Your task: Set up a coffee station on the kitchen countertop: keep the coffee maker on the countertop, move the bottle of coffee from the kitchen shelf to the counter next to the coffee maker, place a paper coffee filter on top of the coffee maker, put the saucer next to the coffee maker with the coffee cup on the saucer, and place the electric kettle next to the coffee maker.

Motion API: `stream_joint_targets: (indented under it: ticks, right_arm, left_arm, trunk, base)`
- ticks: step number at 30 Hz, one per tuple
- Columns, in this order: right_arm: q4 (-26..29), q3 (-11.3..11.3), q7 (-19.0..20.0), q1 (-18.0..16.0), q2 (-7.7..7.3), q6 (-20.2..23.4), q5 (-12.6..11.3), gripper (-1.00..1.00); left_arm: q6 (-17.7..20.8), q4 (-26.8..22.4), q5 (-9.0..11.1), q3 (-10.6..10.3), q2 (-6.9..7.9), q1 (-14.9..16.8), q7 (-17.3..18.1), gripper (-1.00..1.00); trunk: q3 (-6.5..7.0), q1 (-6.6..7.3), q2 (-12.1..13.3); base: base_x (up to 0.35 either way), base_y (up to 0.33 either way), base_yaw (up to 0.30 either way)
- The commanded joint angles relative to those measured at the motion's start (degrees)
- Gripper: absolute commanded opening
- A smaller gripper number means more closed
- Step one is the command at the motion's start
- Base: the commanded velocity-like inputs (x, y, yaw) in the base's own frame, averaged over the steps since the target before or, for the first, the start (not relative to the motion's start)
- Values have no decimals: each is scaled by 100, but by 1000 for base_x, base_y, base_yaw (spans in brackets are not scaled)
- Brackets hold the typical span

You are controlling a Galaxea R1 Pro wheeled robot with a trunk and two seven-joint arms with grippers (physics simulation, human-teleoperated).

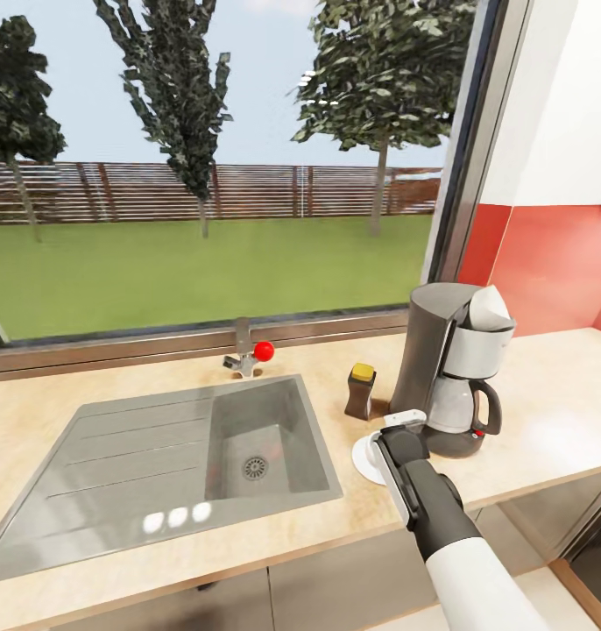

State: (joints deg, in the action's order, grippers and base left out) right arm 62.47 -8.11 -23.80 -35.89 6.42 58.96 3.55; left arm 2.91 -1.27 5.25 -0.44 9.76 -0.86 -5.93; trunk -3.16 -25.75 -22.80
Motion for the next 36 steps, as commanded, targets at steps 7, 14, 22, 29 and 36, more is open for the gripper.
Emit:
stream_joint_targets:
  ticks: [7,14,22,29,36]
  right_arm:
    - [2,-7,15,-5,-7,37,40,-100]
    - [-27,-6,15,-5,-9,37,41,-100]
    - [-33,-6,15,-5,-10,37,35,-100]
    - [-33,-7,15,-5,-10,37,34,-100]
    - [-33,-6,15,-6,-16,37,40,100]
  left_arm:
    - [26,-15,55,-10,0,-2,-13,100]
    - [26,-14,55,-9,0,-2,-13,100]
    - [26,-18,61,-9,0,-1,-13,100]
    - [26,-14,64,-9,0,-2,-13,100]
    - [26,-14,64,-9,0,-2,-13,100]
  trunk:
    - [-11,-4,-12]
    - [-11,-4,-12]
    - [-11,-4,-12]
    - [-11,-4,-12]
    - [-11,-4,-12]
  base:
    - [0,0,0]
    - [11,-3,0]
    - [43,0,0]
    - [139,0,0]
    - [46,0,0]
